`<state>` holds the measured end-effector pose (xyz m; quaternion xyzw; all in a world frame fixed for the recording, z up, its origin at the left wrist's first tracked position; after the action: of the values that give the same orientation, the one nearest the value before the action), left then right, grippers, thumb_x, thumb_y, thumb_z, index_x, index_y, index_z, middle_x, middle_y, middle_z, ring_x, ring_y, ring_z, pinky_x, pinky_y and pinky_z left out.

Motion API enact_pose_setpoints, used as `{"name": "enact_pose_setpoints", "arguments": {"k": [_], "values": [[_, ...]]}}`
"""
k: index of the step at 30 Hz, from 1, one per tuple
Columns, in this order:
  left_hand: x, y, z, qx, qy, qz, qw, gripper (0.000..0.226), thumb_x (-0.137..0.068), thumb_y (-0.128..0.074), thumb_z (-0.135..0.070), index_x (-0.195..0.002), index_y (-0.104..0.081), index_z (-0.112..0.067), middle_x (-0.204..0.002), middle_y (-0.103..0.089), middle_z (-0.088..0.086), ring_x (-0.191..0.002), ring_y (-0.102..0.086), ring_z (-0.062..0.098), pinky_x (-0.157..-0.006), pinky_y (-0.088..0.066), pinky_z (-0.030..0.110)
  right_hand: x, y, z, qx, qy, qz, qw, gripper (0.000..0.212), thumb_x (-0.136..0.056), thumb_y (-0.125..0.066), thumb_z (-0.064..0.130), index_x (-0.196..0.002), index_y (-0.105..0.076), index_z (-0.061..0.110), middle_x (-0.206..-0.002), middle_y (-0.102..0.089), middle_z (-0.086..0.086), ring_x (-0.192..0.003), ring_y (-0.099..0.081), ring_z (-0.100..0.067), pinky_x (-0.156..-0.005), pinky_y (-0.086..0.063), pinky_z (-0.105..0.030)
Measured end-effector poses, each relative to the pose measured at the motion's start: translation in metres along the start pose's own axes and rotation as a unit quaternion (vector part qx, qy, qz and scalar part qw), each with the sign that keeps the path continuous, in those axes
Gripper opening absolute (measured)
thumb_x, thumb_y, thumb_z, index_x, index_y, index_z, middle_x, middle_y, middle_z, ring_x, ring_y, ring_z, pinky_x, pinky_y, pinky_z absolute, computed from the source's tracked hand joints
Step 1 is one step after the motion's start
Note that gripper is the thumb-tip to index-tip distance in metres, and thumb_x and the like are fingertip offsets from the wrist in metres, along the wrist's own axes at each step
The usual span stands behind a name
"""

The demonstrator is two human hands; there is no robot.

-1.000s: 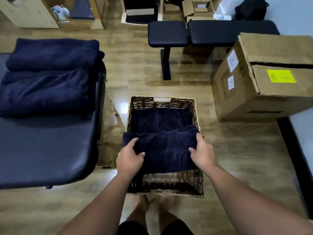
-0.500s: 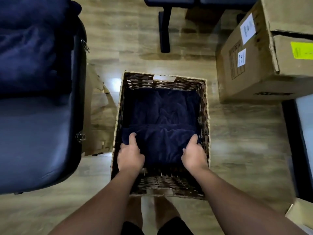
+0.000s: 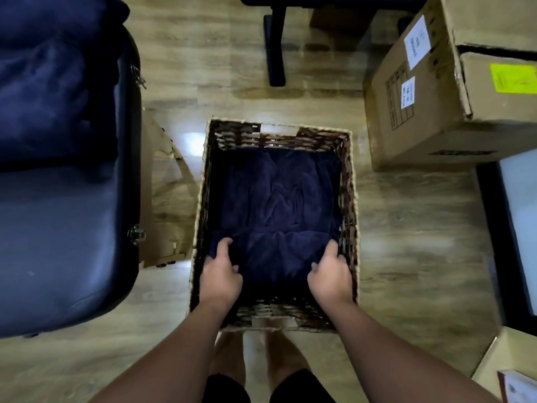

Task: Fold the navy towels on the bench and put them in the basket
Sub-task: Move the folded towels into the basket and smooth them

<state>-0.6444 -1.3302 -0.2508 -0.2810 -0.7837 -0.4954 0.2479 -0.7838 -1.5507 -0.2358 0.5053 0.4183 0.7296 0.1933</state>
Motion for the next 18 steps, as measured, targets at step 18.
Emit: {"name": "enact_pose_setpoints", "arguments": {"k": [18], "values": [[-0.021, -0.047, 0.007, -0.182, -0.007, 0.134, 0.974, 0.099, -0.089, -0.069, -0.030, -0.162, -0.003, -0.033, -0.162, 0.016, 0.021, -0.148, -0.013, 0.045, -0.119, -0.027, 0.045, -0.033, -0.061, 0.012, 0.007, 0.037, 0.169, 0.985, 0.098, -0.086, -0.070, 0.036, -0.162, -0.011, 0.021, -0.167, -0.006, -0.009, -0.142, -0.035, -0.037, -0.114, -0.036, -0.035]]}}
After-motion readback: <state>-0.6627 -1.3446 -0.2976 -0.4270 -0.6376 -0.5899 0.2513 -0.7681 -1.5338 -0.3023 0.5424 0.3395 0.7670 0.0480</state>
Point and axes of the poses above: each hand's wrist, its own x-axis away from the middle knuckle, its own y-axis out of the back of the hand, z = x × y, the point moved 8 cm from there along -x, towards the middle knuckle
